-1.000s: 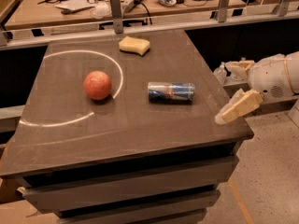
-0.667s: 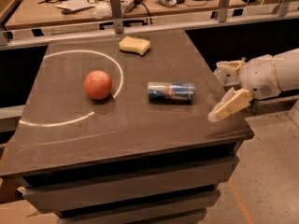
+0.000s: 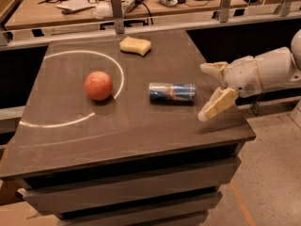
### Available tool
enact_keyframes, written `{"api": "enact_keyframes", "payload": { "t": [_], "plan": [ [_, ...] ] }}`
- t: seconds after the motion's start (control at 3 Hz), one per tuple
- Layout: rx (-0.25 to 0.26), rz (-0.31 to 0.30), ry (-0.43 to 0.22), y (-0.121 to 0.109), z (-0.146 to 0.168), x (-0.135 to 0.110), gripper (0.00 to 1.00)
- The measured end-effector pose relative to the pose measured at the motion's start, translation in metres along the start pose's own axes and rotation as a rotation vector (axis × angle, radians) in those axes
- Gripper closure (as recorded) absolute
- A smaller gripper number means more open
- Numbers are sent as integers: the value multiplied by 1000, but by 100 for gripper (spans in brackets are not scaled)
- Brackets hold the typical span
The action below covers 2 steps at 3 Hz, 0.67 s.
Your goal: Move redbull can near sponge
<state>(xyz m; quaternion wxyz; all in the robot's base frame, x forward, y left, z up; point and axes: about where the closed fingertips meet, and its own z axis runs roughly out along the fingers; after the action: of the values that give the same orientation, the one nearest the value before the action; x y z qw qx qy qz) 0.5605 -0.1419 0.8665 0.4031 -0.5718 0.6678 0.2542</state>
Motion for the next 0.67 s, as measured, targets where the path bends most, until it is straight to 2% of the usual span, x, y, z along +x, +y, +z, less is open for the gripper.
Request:
{"api": "enact_keyframes", "payload": {
  "t": [0.33, 0.67],
  "plan": [
    [-56, -5, -35, 2, 21, -4, 3],
    [-82, -14, -58, 2, 32, -6, 26]
  ]
}}
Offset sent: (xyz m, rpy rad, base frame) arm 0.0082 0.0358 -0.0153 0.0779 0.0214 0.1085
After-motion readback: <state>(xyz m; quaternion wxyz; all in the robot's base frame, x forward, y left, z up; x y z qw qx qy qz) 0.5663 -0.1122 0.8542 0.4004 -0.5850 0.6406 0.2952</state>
